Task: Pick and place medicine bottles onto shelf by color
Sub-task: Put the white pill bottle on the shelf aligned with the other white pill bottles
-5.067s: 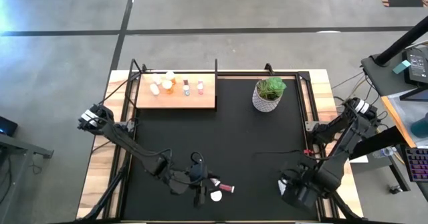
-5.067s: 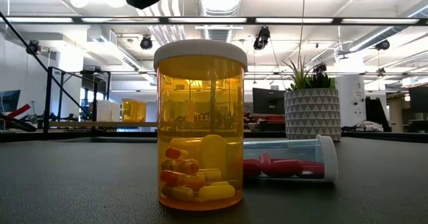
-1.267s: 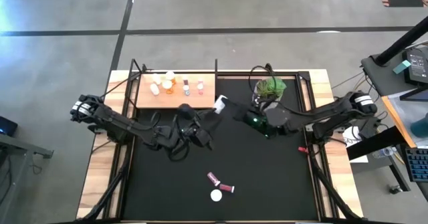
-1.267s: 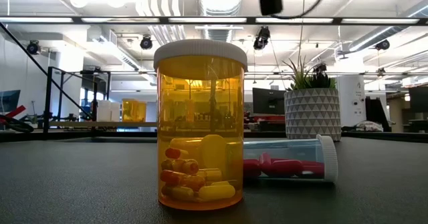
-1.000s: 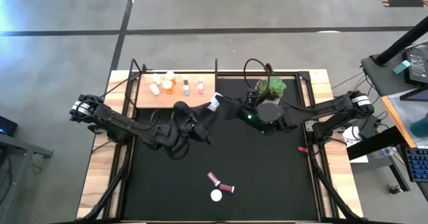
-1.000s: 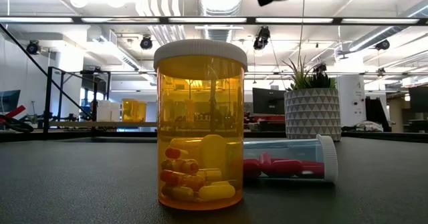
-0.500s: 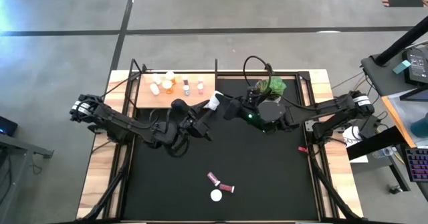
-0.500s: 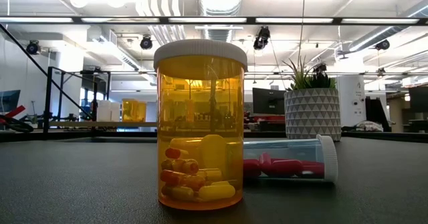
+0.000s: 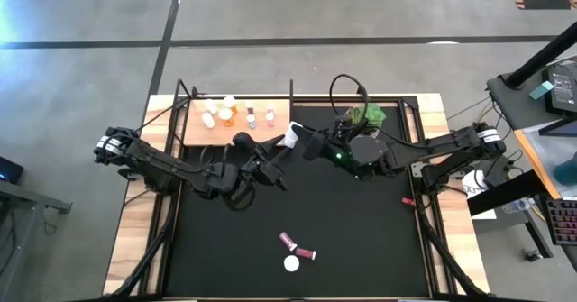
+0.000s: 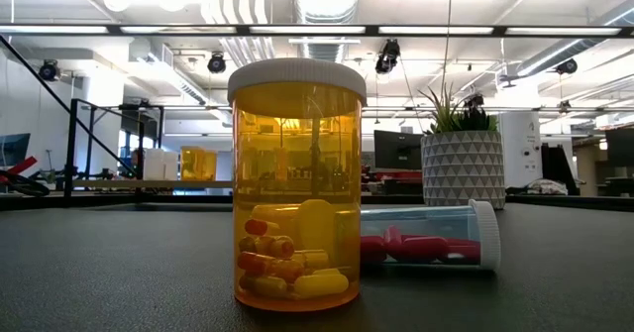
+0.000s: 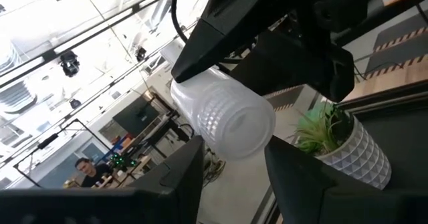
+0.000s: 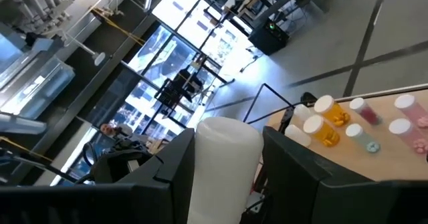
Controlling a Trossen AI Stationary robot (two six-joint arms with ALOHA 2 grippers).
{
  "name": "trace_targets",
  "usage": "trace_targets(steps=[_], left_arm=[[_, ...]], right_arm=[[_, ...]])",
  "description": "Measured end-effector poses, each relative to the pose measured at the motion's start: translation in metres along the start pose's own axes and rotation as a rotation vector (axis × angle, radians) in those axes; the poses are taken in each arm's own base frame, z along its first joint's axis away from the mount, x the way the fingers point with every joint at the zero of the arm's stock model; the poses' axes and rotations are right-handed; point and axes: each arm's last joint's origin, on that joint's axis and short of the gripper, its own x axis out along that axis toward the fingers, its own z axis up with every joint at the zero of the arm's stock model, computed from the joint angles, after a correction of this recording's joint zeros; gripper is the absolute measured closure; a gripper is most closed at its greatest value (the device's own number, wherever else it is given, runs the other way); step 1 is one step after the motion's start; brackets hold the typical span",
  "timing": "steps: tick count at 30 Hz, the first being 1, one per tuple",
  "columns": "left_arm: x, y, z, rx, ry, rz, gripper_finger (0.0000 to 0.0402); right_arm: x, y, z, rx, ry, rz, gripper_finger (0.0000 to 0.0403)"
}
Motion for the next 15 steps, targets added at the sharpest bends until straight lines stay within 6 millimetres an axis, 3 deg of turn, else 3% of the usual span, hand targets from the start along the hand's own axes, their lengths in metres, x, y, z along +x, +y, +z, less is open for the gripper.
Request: trace_targets(steps=[12,15], left_arm=[[0.0003,0.0002,0.0014,0.004,-0.034,-0.024,0.0262],[0.0016,0.0030,0.0019,0.076,-0.027,-0.002,0.0262]], right_arm=[[0.0038,-0.0010,0.0044,-0.001,-0.010,-0.008,0.0257],[0.0055,-0.0004,0.0085,0.002,-0.019,-0.008,0.0257]])
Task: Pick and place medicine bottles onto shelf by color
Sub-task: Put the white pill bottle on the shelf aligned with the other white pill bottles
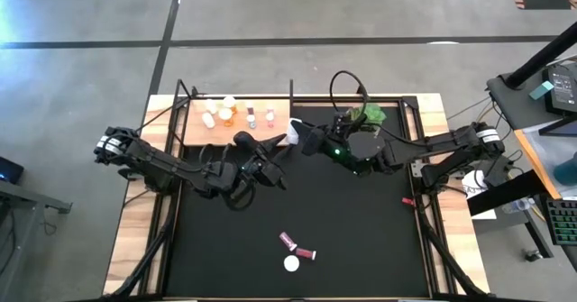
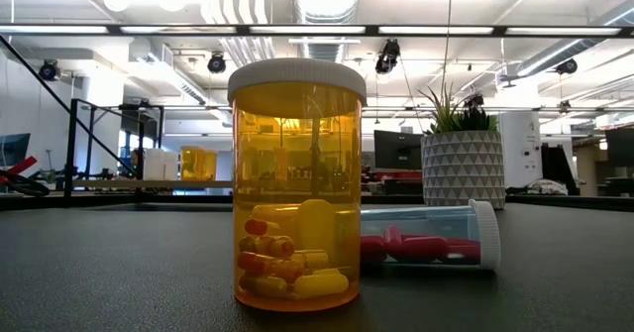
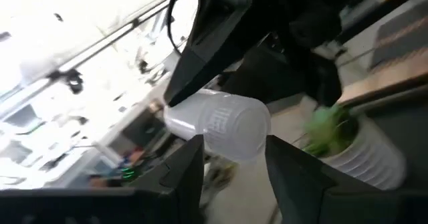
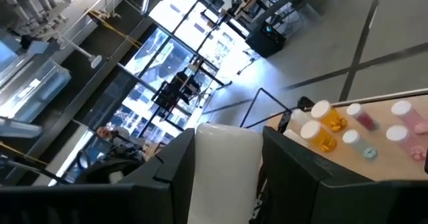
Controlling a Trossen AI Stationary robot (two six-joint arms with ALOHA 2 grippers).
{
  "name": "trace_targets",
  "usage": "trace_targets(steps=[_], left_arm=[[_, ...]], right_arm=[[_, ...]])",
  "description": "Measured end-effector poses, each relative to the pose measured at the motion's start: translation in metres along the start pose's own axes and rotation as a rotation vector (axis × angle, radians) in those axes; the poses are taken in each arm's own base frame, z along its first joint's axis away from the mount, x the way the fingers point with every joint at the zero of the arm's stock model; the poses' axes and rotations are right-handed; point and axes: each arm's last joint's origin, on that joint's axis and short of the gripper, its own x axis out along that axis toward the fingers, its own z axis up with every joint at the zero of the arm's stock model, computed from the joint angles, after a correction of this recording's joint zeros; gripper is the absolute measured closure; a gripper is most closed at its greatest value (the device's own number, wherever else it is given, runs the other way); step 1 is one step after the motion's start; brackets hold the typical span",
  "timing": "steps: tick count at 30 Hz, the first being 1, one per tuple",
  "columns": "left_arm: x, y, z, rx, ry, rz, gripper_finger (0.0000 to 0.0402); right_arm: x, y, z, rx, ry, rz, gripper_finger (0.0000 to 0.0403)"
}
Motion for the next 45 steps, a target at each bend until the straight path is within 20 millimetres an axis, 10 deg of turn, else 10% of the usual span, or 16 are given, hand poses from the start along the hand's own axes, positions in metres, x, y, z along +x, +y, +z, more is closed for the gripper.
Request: trace_targets(steps=[15,35,45], left_arm=[[-0.001,0.023,0.012,-0.030,-0.038,0.132,0.0263],[0.011,0.051,0.049,-0.075,-0.011,0.133,0.0252],[0.011,0.049,0.050,-0.195,-0.095,0.097,0.0354]], right_arm=[[-0.005,0.019,0.055,-0.012,-0.113,0.038,0.0257],[-0.002,0.019,0.060,0.024,-0.127,0.035,0.0257],[-0.003,0.019,0.062,0.027,-0.130,0.038,0.0257]])
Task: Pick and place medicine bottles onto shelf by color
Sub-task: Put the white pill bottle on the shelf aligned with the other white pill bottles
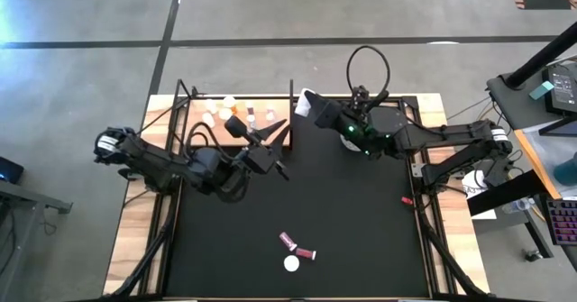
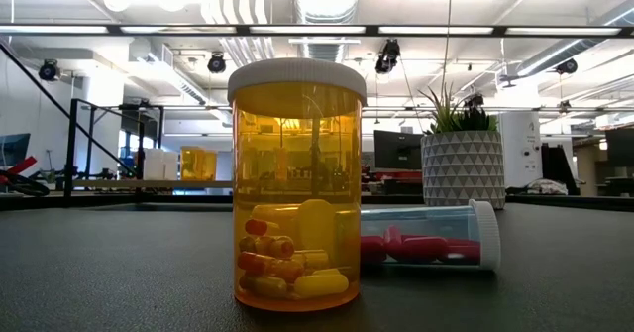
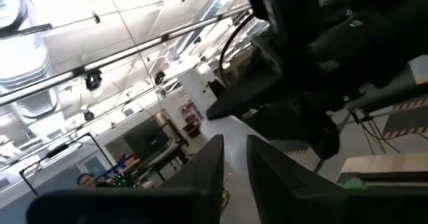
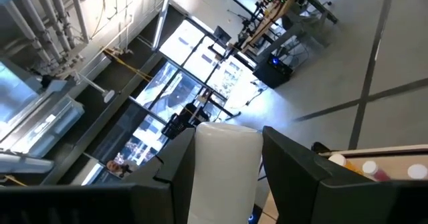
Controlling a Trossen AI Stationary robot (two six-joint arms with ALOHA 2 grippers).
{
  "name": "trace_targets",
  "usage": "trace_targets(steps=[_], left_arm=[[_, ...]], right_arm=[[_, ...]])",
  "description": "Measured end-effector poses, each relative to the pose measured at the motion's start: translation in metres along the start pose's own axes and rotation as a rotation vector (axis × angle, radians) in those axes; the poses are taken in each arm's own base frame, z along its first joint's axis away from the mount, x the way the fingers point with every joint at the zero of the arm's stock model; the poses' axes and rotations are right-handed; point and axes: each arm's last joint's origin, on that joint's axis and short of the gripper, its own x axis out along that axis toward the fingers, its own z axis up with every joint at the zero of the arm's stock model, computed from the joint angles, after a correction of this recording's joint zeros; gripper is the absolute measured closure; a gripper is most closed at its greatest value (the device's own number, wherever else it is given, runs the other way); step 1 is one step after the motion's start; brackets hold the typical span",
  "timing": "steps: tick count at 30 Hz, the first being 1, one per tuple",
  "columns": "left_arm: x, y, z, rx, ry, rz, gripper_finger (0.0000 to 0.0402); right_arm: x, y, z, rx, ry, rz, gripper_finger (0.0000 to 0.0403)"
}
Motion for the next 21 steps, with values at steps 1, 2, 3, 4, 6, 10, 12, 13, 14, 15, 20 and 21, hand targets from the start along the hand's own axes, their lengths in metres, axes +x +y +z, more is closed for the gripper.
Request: trace_targets(steps=[1,2,3,4,6,10,12,13,14,15,20,21], left_arm=[[0.000,-0.001,0.000,0.004,-0.001,-0.003,0.0356],[0.000,-0.002,-0.001,0.009,0.001,-0.006,0.0355],[0.000,-0.003,-0.001,0.010,0.002,-0.007,0.0352],[0.000,-0.002,-0.001,0.002,0.002,-0.007,0.0347],[0.000,-0.002,-0.001,-0.034,0.001,-0.003,0.0333],[0.000,-0.002,-0.001,-0.034,0.003,-0.004,0.0298],[0.001,0.000,0.001,-0.040,0.002,0.000,0.0280],[0.002,0.000,0.001,-0.041,0.002,0.002,0.0271],[0.002,0.001,0.001,-0.041,0.003,0.004,0.0262],[0.003,0.001,0.000,-0.039,0.005,0.007,0.0254],[0.007,0.000,-0.003,-0.005,0.006,-0.011,0.0220],[0.007,-0.002,-0.004,0.016,0.009,-0.022,0.0215]], right_arm=[[0.000,0.000,0.000,0.001,-0.001,0.001,0.0257],[0.000,0.001,0.001,0.003,-0.002,0.002,0.0257],[-0.001,0.001,0.001,0.004,-0.003,0.003,0.0257],[-0.001,0.001,0.002,0.005,-0.003,0.004,0.0257],[-0.001,0.001,0.002,0.008,-0.005,0.006,0.0257],[-0.001,0.001,0.002,0.030,-0.006,0.007,0.0257],[-0.001,0.001,0.002,0.039,-0.006,0.006,0.0257],[0.000,0.001,0.001,0.049,-0.006,0.006,0.0257],[0.001,0.000,0.002,0.060,-0.009,0.004,0.0257],[0.001,0.000,0.002,0.066,-0.009,0.002,0.0257],[0.008,-0.004,-0.002,0.139,-0.020,-0.004,0.0257],[0.010,-0.004,-0.003,0.153,-0.026,0.000,0.0257]])
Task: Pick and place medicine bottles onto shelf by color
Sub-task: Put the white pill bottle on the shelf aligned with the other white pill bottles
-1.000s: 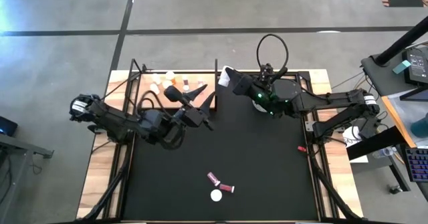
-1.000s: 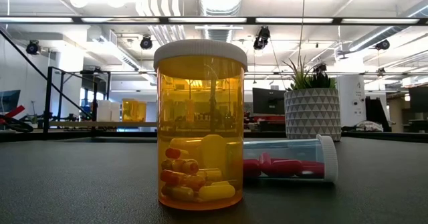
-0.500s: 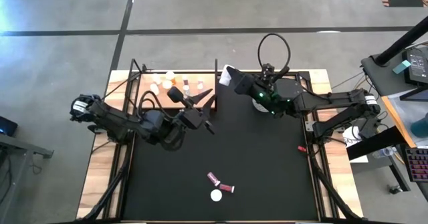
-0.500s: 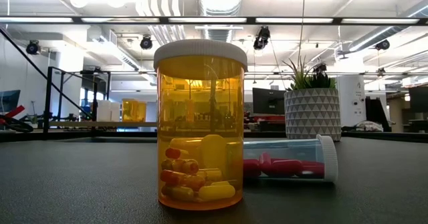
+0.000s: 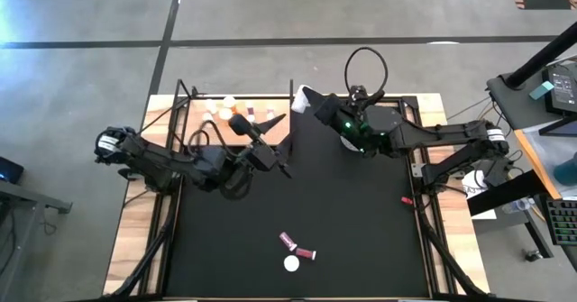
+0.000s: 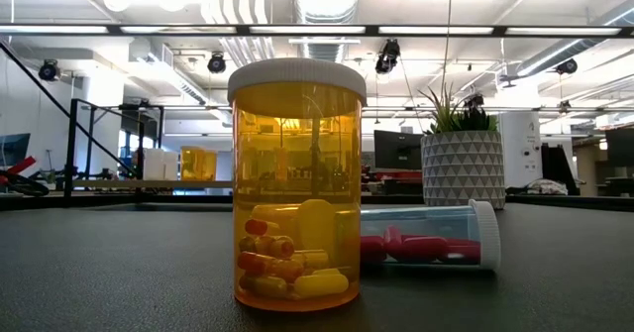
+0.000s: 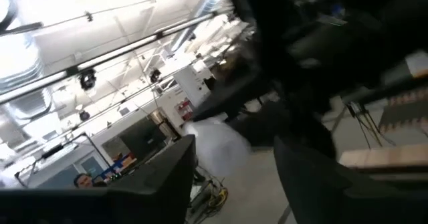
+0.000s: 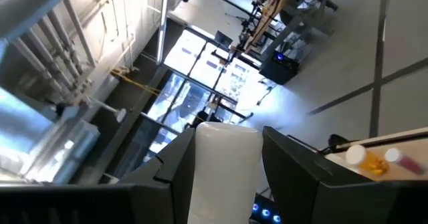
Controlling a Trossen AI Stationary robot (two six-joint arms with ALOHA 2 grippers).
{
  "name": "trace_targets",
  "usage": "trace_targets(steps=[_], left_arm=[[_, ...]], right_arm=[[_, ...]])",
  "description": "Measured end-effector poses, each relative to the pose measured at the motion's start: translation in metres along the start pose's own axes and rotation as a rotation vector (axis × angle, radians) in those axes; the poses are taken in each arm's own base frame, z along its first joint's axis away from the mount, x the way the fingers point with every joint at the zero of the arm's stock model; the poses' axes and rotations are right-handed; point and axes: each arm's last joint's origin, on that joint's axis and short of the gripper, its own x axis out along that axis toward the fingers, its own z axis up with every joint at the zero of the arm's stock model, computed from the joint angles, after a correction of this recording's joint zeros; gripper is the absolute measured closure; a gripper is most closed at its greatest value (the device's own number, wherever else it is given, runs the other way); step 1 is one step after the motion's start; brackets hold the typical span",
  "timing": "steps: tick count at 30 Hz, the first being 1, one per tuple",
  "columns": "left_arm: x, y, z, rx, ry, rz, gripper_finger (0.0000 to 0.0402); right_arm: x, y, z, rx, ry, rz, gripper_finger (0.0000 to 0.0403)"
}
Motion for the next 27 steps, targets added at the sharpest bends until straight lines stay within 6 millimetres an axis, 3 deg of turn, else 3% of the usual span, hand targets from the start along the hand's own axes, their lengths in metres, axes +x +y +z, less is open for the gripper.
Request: trace_targets(steps=[17,27], left_arm=[[0.026,0.003,-0.022,0.099,0.066,0.057,0.0197],[0.030,0.005,-0.022,0.103,0.052,0.066,0.0199]], right_arm=[[0.008,-0.002,-0.011,0.079,0.007,0.038,0.0257],[0.009,-0.003,-0.010,0.051,0.002,0.038,0.0257]])
